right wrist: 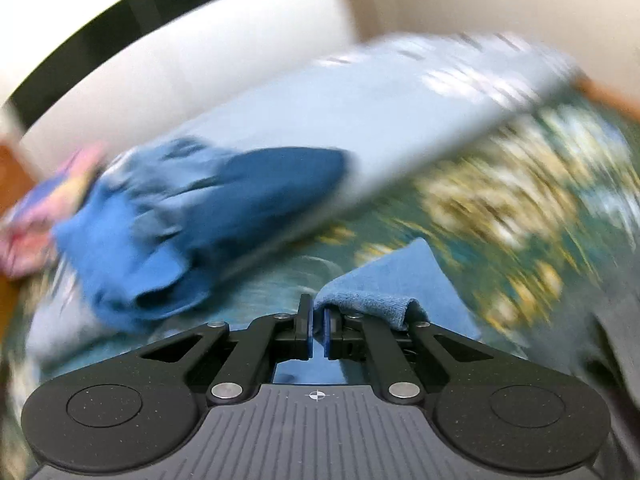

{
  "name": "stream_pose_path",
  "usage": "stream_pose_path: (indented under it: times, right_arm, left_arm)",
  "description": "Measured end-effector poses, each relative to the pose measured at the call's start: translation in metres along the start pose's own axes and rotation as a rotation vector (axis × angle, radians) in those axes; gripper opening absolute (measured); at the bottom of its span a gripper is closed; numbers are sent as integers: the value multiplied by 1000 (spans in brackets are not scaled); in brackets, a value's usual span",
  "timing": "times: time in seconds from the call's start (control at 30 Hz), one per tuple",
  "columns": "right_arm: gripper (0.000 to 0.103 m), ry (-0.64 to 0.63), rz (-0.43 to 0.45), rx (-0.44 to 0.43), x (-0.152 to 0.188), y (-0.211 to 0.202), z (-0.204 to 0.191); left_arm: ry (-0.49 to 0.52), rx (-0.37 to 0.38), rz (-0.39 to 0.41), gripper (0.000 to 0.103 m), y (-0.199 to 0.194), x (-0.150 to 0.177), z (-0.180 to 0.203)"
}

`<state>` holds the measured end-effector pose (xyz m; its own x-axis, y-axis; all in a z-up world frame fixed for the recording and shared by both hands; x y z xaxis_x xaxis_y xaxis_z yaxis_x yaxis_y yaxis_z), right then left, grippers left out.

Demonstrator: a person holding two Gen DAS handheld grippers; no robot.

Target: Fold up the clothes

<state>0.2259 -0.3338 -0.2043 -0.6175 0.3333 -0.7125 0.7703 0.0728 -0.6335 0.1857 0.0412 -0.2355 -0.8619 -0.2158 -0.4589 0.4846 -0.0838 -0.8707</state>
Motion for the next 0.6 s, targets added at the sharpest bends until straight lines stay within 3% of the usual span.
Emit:
stream_pose_path:
  times: [0.13, 0.3, 0.47, 0.6]
  right_arm:
    - [3, -286, -11, -101, 0, 18, -96]
    - [3, -566, -189, -195, 55, 68, -203]
    - [3, -695, -355, -196, 115, 100, -252]
    - [4, -725, -374, -210, 131, 91, -268]
  left_arm:
    - [-39, -28, 18, 50, -10, -10, -51]
    - [-104, -67, 27, 50, -18, -15, -108]
    - [-153, -78, 32, 50, -22, -15, -148]
    - [-175, -45, 25, 50, -17, -17, -159]
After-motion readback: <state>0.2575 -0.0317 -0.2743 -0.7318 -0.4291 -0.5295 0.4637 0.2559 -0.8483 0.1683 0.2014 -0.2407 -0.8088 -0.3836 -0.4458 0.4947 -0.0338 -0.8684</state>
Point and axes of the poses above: each gripper's, at about its wrist camera, not at the fingertips, and y roughly the way its jaws point, z to its right, x to its underside, the point moved 3 cm from there along y, roughly the way its jaws point, and after that the axes turned 3 degrees about -x, right-handed, at the moved point
